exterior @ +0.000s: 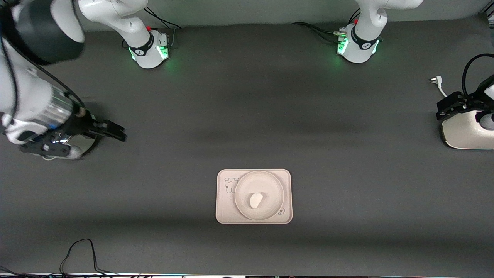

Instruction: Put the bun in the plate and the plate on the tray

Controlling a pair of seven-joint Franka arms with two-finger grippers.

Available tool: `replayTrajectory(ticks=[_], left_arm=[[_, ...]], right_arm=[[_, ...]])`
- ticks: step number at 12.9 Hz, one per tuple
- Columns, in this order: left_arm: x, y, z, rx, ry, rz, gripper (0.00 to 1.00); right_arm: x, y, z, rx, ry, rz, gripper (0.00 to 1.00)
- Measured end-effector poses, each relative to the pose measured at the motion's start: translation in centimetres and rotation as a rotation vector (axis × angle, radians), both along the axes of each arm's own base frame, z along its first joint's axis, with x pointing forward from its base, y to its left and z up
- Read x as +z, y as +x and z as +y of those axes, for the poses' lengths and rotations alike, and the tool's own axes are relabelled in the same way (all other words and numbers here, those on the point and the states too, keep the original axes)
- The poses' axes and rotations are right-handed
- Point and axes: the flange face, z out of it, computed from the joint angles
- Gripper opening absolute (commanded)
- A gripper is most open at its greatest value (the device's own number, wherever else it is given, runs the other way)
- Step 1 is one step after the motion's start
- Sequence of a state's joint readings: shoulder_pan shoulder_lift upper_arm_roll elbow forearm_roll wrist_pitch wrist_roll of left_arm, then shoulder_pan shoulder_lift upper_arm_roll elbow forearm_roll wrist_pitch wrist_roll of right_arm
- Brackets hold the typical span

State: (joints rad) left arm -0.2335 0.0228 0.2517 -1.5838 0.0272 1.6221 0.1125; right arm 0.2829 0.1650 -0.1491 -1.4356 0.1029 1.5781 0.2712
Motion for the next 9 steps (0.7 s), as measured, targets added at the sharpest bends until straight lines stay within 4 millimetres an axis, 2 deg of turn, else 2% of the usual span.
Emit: replayTrajectory(ticks=[3, 5, 7, 9], left_arm=[[-0.1, -0.1, 0.0, 0.0, -0.001, 0.008, 1.0], [-0.1, -0.1, -0.1, -0.001, -0.001, 0.009, 1.0], [-0.1, -0.1, -0.1, -0.001, -0.001, 0.01, 1.0], [-0.1, -0.1, -0.1, -0.001, -0.001, 0.011, 1.0]], right_arm=[[0.9, -0.9, -6.8, 0.082, -0.016, -0.009, 1.0], [1.0, -1.0, -10.2, 0.091, -0.021, -0.013, 1.0], [1.0, -1.0, -11.4, 0.082, -0.024, -0.014, 1.0], [1.1, -1.0, -11.6, 0.083, -0.041, -0.013, 1.0]])
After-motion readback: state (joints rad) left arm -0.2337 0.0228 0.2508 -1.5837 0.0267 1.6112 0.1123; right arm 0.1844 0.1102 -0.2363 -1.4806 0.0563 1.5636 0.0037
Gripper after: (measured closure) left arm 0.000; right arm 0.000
